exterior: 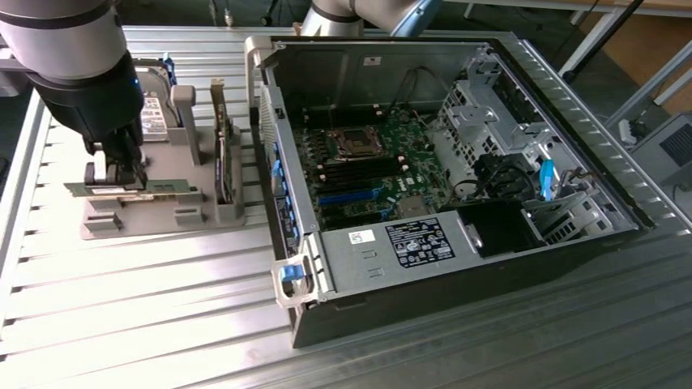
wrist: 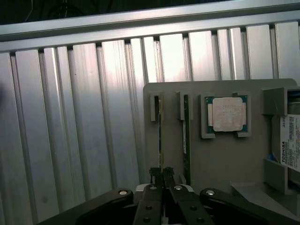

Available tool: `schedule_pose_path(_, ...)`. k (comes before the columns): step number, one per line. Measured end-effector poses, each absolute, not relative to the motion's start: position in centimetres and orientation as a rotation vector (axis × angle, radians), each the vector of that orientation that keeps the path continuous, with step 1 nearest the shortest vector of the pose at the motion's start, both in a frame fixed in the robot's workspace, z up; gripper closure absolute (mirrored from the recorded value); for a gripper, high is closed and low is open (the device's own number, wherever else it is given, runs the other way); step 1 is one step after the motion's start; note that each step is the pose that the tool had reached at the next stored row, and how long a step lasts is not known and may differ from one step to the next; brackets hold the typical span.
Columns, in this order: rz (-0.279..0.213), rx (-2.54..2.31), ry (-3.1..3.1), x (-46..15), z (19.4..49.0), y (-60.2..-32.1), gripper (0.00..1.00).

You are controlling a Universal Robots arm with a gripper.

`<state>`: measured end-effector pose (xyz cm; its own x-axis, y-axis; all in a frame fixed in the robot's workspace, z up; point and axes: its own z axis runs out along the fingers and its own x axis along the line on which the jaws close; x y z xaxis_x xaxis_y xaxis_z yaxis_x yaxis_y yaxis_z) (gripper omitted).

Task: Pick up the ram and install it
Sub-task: 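Pick up the ram and move it above insertion slot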

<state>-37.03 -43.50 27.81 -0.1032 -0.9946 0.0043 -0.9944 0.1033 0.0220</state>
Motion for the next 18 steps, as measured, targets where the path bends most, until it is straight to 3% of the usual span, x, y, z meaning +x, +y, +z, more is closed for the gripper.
schedule_pose_path(18, -0.021, 2.092, -2.320, -37.03, 28.92, -43.50, 0.89)
